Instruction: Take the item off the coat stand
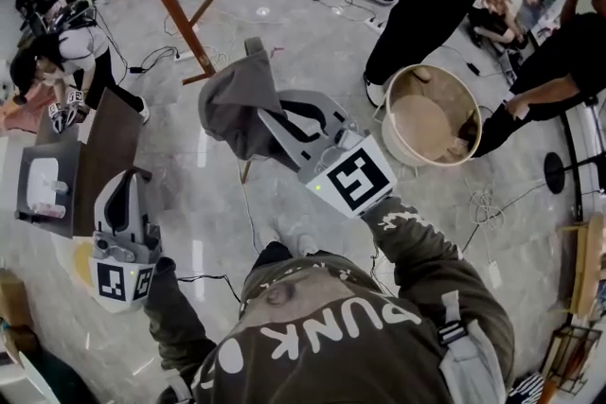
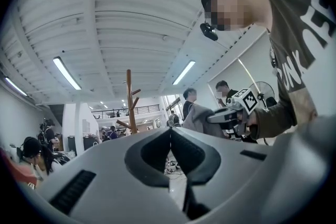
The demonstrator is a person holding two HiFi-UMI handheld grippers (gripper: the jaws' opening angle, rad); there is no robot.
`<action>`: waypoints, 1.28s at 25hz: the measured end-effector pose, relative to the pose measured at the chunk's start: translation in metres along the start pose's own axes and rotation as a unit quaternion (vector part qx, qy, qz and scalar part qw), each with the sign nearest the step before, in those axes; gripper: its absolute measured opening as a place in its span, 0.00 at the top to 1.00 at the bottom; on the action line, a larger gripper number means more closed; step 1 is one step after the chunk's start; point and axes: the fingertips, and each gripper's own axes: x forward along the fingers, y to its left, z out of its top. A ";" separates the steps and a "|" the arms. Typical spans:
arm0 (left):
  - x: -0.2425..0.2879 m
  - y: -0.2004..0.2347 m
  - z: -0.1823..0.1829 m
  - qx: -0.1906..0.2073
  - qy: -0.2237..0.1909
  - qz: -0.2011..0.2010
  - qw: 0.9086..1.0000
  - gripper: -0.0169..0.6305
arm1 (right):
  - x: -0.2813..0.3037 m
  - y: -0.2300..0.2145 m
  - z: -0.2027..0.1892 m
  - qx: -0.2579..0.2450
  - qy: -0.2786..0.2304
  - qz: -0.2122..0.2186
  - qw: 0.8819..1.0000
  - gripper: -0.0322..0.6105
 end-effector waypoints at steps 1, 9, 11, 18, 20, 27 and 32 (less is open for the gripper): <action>-0.003 0.000 0.001 0.001 0.000 0.000 1.000 0.97 | -0.004 -0.002 0.000 0.003 0.001 -0.005 1.000 0.91; -0.022 0.003 0.016 0.006 -0.006 -0.006 1.000 0.97 | -0.036 -0.010 -0.003 0.005 0.014 -0.047 0.999 0.91; -0.024 0.005 0.017 0.005 -0.010 -0.011 1.000 0.97 | -0.044 -0.012 -0.005 0.011 0.014 -0.060 0.998 0.91; -0.043 0.017 0.014 0.000 -0.012 -0.008 1.000 0.97 | -0.049 -0.004 -0.007 0.012 0.020 -0.079 0.997 0.91; -0.045 0.019 0.013 0.000 -0.011 -0.008 1.000 0.97 | -0.047 -0.002 -0.005 0.012 0.018 -0.081 0.996 0.91; -0.055 0.026 0.015 0.002 -0.011 -0.008 1.000 0.97 | -0.041 0.006 -0.002 0.015 0.014 -0.083 0.996 0.91; -0.058 0.028 0.016 0.003 -0.011 -0.007 1.000 0.97 | -0.039 0.008 0.000 0.012 0.014 -0.082 0.996 0.91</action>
